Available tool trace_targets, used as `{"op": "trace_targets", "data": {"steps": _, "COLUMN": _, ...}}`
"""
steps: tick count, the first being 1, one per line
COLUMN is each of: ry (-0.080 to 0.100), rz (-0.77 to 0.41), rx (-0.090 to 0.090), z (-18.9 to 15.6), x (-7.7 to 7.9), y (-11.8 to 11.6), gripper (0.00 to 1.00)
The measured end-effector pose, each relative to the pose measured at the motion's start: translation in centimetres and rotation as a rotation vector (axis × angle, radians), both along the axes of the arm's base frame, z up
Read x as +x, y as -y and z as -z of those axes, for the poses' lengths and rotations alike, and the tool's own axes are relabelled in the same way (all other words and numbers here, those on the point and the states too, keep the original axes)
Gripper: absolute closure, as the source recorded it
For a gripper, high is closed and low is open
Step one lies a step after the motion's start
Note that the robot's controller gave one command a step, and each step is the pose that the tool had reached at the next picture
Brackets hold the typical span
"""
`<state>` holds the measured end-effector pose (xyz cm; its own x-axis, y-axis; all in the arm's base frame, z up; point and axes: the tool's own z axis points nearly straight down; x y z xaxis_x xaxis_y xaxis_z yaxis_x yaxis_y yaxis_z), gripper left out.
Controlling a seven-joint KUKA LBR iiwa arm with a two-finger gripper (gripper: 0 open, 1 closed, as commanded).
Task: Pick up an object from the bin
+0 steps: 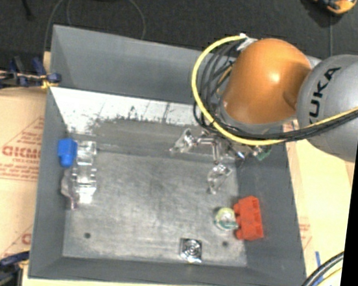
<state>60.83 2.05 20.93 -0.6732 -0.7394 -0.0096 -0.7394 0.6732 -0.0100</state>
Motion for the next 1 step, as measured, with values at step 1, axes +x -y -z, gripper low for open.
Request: {"op": "trace_targets", "data": {"steps": 1, "ry": -0.014, "rz": 0.006, "rx": 0.005, "z": 6.19, "x": -2.86, "y": -15.25, "gripper": 0.0}}
